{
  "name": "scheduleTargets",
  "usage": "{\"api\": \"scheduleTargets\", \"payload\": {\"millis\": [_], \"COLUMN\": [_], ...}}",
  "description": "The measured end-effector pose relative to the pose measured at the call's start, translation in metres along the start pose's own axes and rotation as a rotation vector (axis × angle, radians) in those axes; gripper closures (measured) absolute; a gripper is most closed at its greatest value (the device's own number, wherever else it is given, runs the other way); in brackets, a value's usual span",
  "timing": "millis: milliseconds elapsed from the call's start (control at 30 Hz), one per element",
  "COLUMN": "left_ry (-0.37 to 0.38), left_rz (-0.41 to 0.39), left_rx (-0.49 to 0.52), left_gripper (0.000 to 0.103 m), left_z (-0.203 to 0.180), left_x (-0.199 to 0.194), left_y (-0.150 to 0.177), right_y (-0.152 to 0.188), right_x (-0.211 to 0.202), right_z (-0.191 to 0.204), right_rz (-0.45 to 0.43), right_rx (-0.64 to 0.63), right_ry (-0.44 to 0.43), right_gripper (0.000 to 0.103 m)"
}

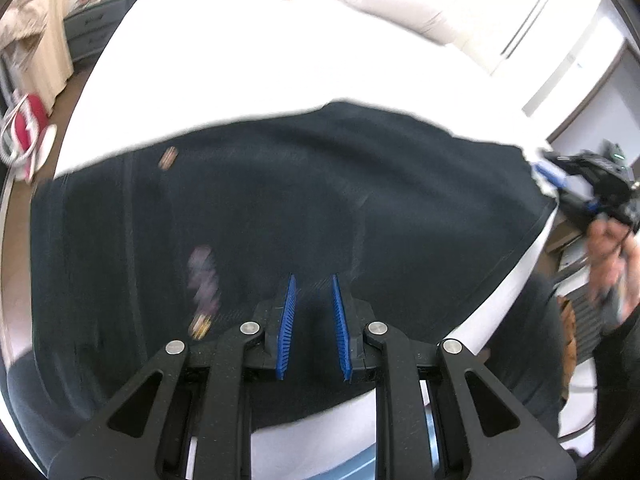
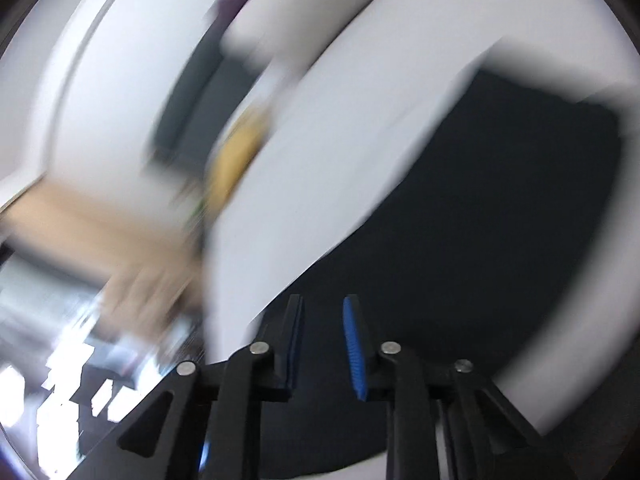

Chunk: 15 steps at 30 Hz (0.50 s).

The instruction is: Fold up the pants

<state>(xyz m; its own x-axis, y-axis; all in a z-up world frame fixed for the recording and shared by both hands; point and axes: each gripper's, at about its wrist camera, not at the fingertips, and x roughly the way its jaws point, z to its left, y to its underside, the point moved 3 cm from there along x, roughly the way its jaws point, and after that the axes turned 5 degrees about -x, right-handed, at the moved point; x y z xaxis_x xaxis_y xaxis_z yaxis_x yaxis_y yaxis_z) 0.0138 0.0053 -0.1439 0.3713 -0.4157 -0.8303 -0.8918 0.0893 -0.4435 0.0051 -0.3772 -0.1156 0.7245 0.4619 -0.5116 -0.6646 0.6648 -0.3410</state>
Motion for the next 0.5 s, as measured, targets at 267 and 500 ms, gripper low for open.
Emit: {"api": "scheduleTargets", "payload": {"millis": [267,500], "left_ry": [-0.001,0.003], "left_rz": [0.073,0.046], "left_rx": [0.021,-0.044], "left_gripper": [0.085,0.086], "left_z": [-0.013,0.034], "left_x": [0.078,0.072], "left_y": [-0.05,-0.042], "right_y": [0.053,-0.068], "right_x": [0.17,0.078], "right_z": [0.009,-0.114], "right_rz": [0.407,0.008], "right_rx": [0.075,0.234], "right_ry": [-0.107,0.076], "right_gripper": [0.103,0.103]}}
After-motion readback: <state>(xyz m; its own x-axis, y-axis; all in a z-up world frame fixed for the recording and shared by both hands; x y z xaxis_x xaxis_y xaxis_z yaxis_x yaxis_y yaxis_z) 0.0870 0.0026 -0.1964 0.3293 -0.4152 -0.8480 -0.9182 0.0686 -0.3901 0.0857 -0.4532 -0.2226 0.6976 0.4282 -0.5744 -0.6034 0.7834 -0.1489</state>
